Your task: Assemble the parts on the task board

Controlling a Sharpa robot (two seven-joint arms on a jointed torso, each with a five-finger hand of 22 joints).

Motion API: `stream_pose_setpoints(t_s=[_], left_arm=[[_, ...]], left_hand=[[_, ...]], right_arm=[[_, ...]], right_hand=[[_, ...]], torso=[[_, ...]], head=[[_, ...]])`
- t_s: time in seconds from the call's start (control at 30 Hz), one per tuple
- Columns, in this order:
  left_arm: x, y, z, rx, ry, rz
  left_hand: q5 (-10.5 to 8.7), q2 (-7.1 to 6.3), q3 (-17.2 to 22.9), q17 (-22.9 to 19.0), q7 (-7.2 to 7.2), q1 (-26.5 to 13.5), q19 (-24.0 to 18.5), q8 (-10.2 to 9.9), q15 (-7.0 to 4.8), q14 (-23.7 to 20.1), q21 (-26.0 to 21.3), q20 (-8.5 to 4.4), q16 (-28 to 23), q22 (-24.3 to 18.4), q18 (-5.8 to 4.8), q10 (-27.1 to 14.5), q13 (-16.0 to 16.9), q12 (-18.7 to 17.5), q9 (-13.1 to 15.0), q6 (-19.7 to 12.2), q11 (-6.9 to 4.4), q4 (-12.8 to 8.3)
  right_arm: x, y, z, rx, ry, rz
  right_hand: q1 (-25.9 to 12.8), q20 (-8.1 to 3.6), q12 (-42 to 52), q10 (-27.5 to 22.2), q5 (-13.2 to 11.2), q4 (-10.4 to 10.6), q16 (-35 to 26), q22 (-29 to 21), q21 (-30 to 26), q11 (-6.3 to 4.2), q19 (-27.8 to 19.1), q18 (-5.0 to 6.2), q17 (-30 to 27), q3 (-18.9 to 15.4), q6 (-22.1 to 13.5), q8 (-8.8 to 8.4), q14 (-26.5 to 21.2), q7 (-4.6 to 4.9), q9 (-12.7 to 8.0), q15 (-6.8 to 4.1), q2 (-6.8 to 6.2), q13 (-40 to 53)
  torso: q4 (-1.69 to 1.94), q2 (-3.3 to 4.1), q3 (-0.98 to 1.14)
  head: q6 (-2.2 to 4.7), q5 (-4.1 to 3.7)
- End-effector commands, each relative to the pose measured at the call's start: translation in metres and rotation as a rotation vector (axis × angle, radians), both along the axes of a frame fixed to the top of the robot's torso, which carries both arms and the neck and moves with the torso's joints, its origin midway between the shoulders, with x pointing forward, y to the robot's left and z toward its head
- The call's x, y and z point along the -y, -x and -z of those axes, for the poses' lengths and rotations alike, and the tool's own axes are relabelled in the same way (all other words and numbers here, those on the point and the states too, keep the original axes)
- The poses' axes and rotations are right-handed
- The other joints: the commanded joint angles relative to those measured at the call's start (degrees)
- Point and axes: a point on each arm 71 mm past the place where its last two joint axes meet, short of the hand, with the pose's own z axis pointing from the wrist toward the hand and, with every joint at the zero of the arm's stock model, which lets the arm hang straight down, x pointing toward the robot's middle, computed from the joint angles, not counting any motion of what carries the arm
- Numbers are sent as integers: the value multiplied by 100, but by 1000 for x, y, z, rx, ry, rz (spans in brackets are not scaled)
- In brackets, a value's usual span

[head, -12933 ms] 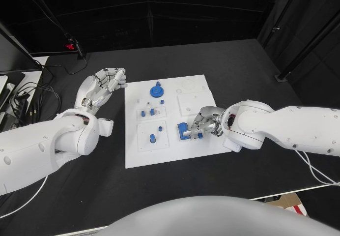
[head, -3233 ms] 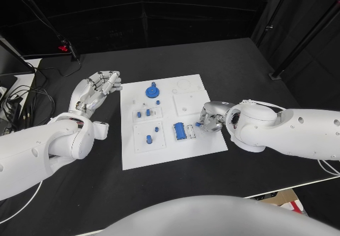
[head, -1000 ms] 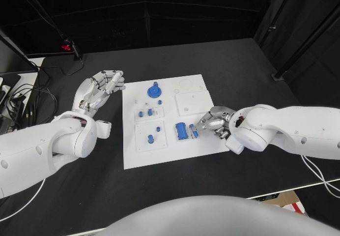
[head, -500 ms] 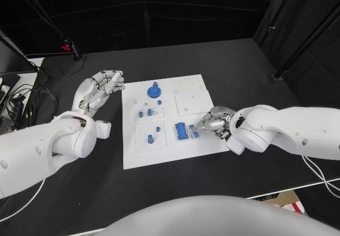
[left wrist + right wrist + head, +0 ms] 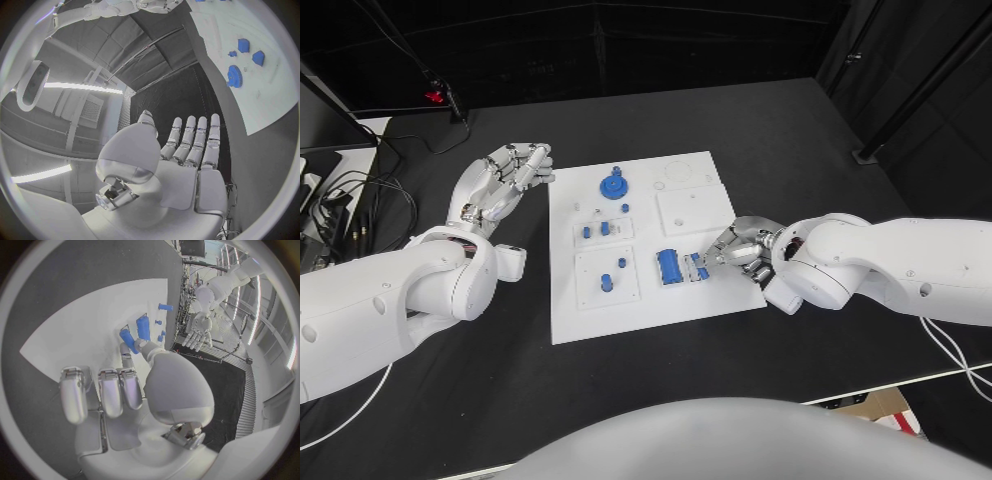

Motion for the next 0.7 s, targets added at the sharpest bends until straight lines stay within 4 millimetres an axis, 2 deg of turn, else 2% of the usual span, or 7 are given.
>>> stream_pose_setpoints(t_s=[0.03, 0.47, 0.7], left_arm=[[1, 0, -1, 6, 6, 10], [1, 0, -1, 3, 6, 9], [1, 0, -1, 3, 5, 8]], left_hand=[[27, -19, -26, -14, 825, 65, -23, 42, -17, -43, 11, 19, 41, -11, -94, -33, -13, 41, -12, -44, 2, -11], [27, -19, -26, -14, 825, 65, -23, 42, -17, -43, 11, 19, 41, -11, -94, -33, -13, 41, -12, -44, 2, -11], [27, -19, -26, -14, 825, 65, -23, 42, -17, -43, 11, 19, 41, -11, -94, -33, -13, 41, -12, -44, 2, -11]], right_arm=[[-2, 1, 0, -8, 14, -26], [-5, -1, 1, -3, 50, -46], [-5, -2, 0, 18, 78, -57]], right_hand=[[-12, 24, 14, 617, -32, -1, 14, 1510, 19, -2, 616, -42, 1510, -41, 45, -4, 606, 9, 8, 11, 23, 1504], [-19, 17, 14, 617, -83, 25, 14, 1510, 19, -9, 616, -42, 1510, -96, 76, -21, 606, 4, 8, 3, 37, 1504], [-28, 7, 14, 617, -247, 81, 14, 1510, 19, -17, 616, -42, 1510, -192, 105, -69, 606, -4, 0, -7, 63, 1504]], torso=[[10, 5, 2], [5, 5, -1], [1, 5, 0]], head=[[1, -4], [1, 14], [1, 20]])
